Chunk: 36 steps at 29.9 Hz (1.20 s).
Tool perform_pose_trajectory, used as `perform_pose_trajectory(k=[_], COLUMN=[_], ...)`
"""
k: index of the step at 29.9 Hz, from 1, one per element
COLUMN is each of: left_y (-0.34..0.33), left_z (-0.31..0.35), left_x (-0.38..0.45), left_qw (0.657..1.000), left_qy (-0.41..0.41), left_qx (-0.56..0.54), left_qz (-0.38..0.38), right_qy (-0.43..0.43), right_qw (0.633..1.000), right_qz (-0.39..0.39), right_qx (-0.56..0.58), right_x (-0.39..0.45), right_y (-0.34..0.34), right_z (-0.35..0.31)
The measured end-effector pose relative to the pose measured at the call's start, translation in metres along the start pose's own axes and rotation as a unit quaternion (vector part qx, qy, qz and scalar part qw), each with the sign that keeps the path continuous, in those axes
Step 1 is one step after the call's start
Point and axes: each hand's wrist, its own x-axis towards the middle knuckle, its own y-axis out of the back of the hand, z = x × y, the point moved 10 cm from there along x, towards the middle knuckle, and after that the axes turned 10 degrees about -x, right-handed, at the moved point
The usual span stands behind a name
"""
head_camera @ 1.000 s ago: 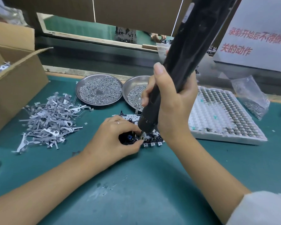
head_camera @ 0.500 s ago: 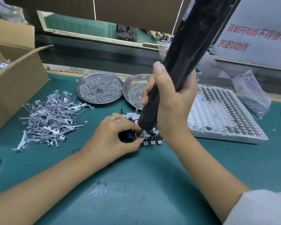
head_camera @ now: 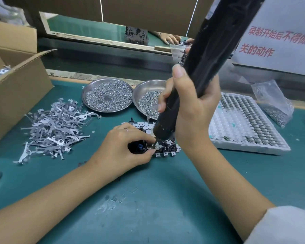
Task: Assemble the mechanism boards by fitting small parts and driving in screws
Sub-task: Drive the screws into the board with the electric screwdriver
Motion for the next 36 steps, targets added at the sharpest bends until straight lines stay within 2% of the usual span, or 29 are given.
perform_pose_trajectory(k=[4,8,17,21,23,25,26,27,29,30,32,33,34,36], left_y=[-0.001,-0.001,-0.001,-0.002,0.001,0.013,0.021,0.03,0.043,0.048,0.053,0.054,0.055,0.055], left_z=[0.0,0.0,0.002,0.005,0.006,0.004,0.0,-0.005,-0.013,-0.016,-0.02,-0.022,-0.024,-0.026], left_x=[0.0,-0.001,-0.002,-0.003,-0.003,-0.002,-0.001,0.0,0.001,0.001,0.001,0.001,0.001,0.001], left_qw=[1.0,1.0,1.0,1.0,1.0,0.998,0.995,0.991,0.982,0.979,0.975,0.974,0.974,0.973], left_qy=[0.0,0.002,0.003,-0.012,-0.012,-0.002,0.007,0.019,0.034,0.036,0.04,0.043,0.047,0.053], left_qx=[-0.007,0.001,0.009,0.013,-0.002,-0.037,-0.054,-0.068,-0.087,-0.095,-0.105,-0.105,-0.103,-0.102], left_qz=[-0.008,-0.004,0.002,-0.014,0.0,0.054,0.085,0.115,0.162,0.177,0.193,0.196,0.198,0.201], right_qy=[0.006,-0.037,-0.039,0.014,0.053,0.105,0.131,0.158,0.194,0.201,0.194,0.188,0.183,0.176], right_qw=[1.0,0.998,0.997,0.991,0.98,0.951,0.934,0.923,0.885,0.841,0.723,0.674,0.646,0.631], right_qz=[0.016,-0.007,-0.006,-0.026,0.024,0.126,0.144,0.114,-0.055,-0.155,-0.301,-0.336,-0.352,-0.36], right_qx=[-0.023,-0.055,-0.059,-0.127,-0.189,-0.263,-0.298,-0.333,-0.42,-0.477,-0.59,-0.63,-0.652,-0.664], right_x=[0.007,0.005,0.005,0.005,-0.002,-0.016,-0.025,-0.033,-0.052,-0.066,-0.092,-0.1,-0.103,-0.107], right_y=[0.01,0.004,0.011,0.019,0.038,0.062,0.066,0.058,0.013,-0.012,-0.044,-0.05,-0.051,-0.047], right_z=[0.0,0.017,0.018,0.013,0.011,0.001,-0.003,-0.005,0.007,0.022,0.054,0.063,0.065,0.059])
